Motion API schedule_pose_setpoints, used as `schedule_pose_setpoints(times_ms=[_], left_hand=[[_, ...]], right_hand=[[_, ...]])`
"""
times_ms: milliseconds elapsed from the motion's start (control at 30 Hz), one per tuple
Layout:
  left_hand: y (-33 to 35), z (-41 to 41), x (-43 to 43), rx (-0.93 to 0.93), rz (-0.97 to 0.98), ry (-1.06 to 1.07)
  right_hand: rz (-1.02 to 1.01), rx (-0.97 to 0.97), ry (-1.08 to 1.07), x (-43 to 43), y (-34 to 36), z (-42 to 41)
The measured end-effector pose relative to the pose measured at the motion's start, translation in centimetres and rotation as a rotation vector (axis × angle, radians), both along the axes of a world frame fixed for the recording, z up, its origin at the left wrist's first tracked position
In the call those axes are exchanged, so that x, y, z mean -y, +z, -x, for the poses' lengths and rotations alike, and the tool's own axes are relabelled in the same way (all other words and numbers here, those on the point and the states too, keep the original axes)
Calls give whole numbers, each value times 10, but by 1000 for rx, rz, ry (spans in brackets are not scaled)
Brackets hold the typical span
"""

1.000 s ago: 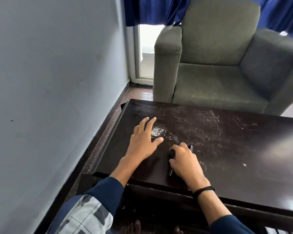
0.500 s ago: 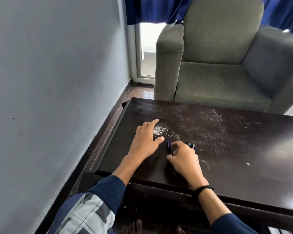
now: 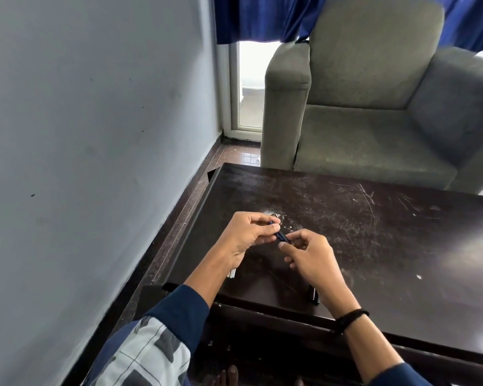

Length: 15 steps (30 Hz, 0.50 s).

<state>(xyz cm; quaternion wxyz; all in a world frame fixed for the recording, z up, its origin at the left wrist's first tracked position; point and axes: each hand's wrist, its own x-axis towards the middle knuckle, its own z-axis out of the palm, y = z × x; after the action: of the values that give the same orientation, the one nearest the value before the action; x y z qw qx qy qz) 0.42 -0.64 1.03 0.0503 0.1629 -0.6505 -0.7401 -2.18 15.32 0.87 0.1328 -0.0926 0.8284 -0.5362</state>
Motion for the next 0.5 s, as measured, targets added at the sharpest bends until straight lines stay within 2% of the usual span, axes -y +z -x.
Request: schedule_pose_setpoints(times_ms=[167, 333, 500], left_hand=[[3, 0, 0, -1, -35, 0], [3, -2, -5, 6, -67, -41], [4, -3, -10, -1, -83, -10]], right_hand=[[-60, -100, 14, 0, 2, -3], [-227, -247, 14, 0, 9, -13], [-382, -263, 43, 1, 18, -21]])
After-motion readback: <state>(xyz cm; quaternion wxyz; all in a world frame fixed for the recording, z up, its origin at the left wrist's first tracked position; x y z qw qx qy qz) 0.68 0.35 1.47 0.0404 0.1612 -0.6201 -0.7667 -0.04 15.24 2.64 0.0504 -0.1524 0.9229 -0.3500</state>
